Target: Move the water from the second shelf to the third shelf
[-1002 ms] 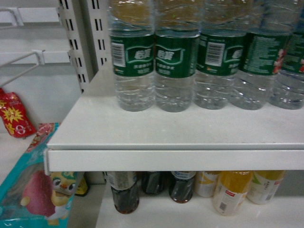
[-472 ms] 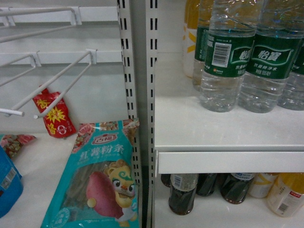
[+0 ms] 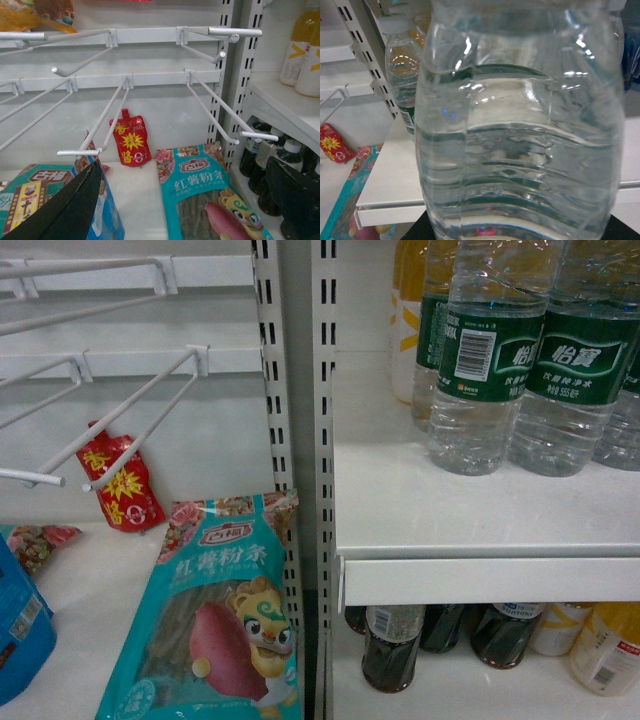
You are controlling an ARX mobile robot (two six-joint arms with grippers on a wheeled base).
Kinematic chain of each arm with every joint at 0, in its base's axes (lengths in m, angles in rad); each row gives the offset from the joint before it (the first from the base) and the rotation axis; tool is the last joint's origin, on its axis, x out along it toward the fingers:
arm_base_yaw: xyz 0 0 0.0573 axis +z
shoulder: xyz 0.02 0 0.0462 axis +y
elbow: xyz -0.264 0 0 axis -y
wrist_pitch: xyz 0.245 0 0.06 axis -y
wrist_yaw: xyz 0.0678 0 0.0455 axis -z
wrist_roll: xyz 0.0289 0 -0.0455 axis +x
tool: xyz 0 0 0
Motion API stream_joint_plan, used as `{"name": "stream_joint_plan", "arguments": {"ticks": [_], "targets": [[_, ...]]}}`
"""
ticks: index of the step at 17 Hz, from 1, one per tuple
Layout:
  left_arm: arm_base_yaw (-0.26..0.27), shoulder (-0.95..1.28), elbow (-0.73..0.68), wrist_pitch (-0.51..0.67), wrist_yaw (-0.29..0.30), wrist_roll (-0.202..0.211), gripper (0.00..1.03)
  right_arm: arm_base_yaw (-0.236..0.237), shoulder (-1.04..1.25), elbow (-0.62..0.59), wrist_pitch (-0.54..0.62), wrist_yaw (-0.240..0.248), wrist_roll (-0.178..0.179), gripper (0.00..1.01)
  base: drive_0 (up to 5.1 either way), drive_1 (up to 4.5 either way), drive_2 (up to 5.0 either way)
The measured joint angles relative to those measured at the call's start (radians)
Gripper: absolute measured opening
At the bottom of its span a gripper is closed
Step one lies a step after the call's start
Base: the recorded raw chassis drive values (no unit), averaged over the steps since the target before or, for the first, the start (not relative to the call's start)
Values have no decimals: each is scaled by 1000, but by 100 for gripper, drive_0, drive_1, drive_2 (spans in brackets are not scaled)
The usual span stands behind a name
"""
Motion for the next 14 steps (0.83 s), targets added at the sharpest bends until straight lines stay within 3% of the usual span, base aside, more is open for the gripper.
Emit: {"name": "stream_joint_plan", "arguments": {"ticks": [4, 7, 10, 13, 14], "targets": [[0, 0, 0, 0, 0, 0, 98, -2, 0, 0, -2, -9, -3, 41, 0, 0, 0], [0, 0, 0, 0, 0, 0, 98, -114, 6, 0, 24, -178, -58, 41, 0, 0, 0], [0, 0, 0, 0, 0, 0, 98, -227, 63, -3, 105, -286, -112, 41, 0, 0, 0], [0, 0, 0, 0, 0, 0, 98, -322, 167, -31, 218, -399, -137, 41, 0, 0, 0], [0, 0, 0, 0, 0, 0, 98, -336, 200, -34, 243, -407, -140, 41, 0, 0, 0]]}}
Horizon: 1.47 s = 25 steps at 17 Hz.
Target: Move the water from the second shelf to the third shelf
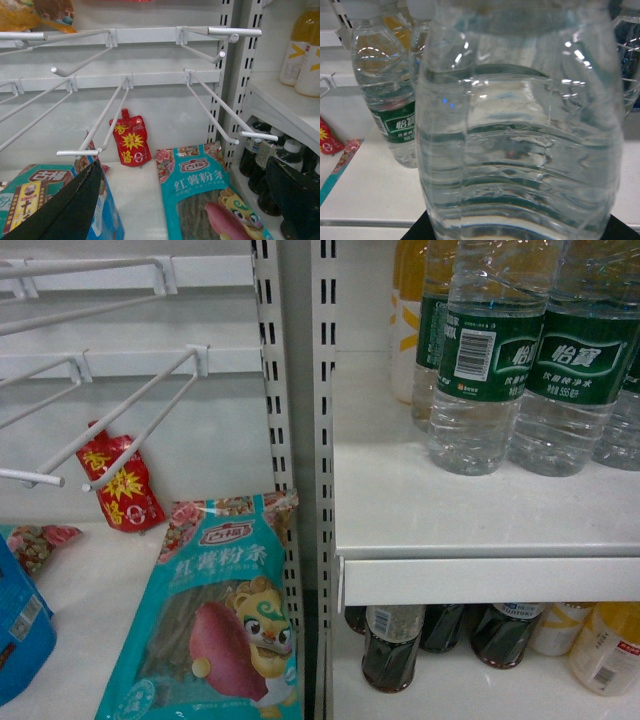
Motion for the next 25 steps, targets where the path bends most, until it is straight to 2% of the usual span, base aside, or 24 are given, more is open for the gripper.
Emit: {"name": "stream_joint_plan", "arguments": {"ticks": [4, 9, 19, 25], "targets": [[0, 0, 0, 0, 0, 0, 98, -56, 155, -8, 155, -54, 6, 41, 0, 0, 0], [0, 0, 0, 0, 0, 0, 98, -63, 272, -19, 224, -53, 7, 41, 0, 0, 0], [0, 0, 0, 0, 0, 0, 98, -30, 498, 109, 306, -23, 22, 41, 0, 0, 0], [0, 0, 0, 0, 0, 0, 98, -30, 516, 119, 311, -15, 21, 41, 0, 0, 0]]}}
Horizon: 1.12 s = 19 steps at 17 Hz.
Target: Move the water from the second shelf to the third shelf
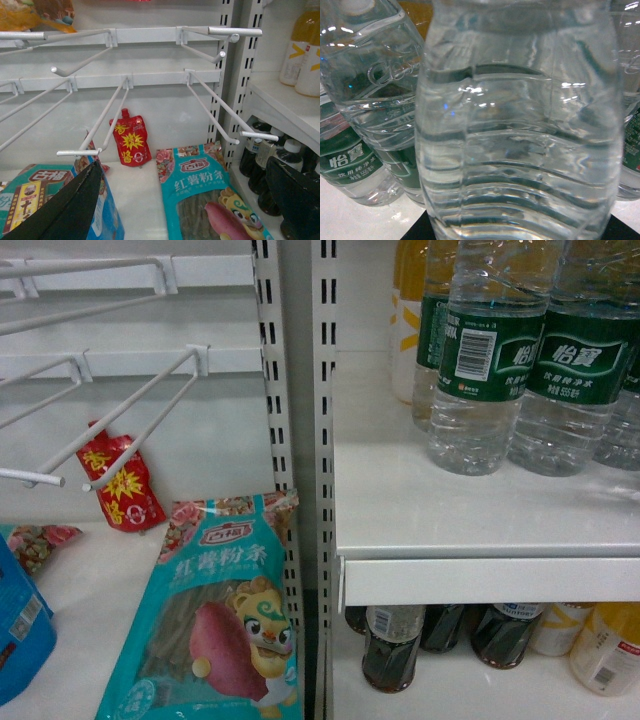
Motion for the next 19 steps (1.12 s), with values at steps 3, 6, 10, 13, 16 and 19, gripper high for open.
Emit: {"name": "stream_joint_plan", "arguments": {"ticks": [3, 6, 10, 13, 16, 19], "targets": [[0, 0, 0, 0, 0, 0, 98, 0, 0, 0, 10, -2, -3, 62, 0, 0, 0], [0, 0, 0, 0, 0, 0, 98, 0, -6, 13, 41, -1, -3, 98, 0, 0, 0], [0, 0, 0, 0, 0, 0, 98, 0, -14, 13, 27, -1, -3, 98, 0, 0, 0], [0, 0, 0, 0, 0, 0, 98, 3, -79, 13, -53, 2, -3, 98, 0, 0, 0], [0, 0, 0, 0, 0, 0, 98, 14, -230, 3, -174, 10, -3, 98, 0, 0, 0], [0, 0, 0, 0, 0, 0, 98, 42, -432, 3, -299, 14, 6, 98, 0, 0, 0]]}}
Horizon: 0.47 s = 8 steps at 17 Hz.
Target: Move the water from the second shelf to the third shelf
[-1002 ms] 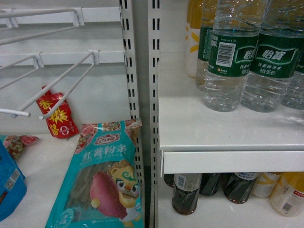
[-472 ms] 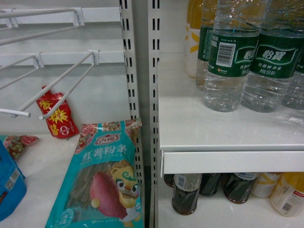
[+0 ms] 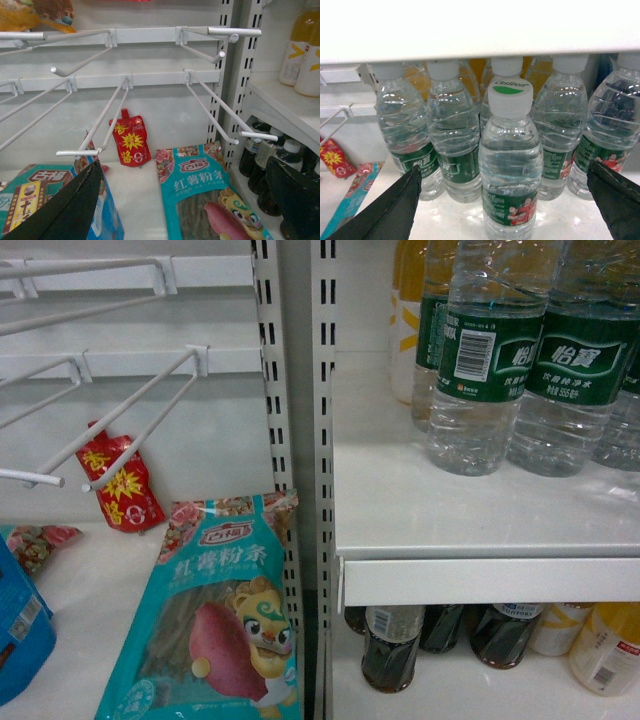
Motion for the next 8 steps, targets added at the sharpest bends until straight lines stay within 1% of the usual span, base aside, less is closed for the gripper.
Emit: {"name": "stream_joint_plan", "arguments": {"ticks": [1, 2, 3, 4, 5, 7, 8], "targets": [[0, 0, 0, 0, 0, 0, 98, 11, -37, 0, -41, 0, 5, 98, 0, 0, 0], [0, 0, 0, 0, 0, 0, 98, 33, -90, -3, -80, 6, 13, 98, 0, 0, 0], [0, 0, 0, 0, 1, 0, 98, 64, -140, -60, 49, 92, -5, 89, 0, 0, 0], [0, 0, 0, 0, 0, 0, 98, 71, -206, -133, 108, 147, -26, 78, 0, 0, 0], [0, 0, 0, 0, 0, 0, 98, 69, -267, -211, 125, 166, -33, 67, 0, 0, 0], [0, 0, 0, 0, 1, 0, 98, 62, -348, -339, 124, 166, -43, 45, 0, 0, 0], [0, 0, 0, 0, 0, 0, 98, 62, -382, -382, 116, 164, -47, 34, 0, 0, 0]]}}
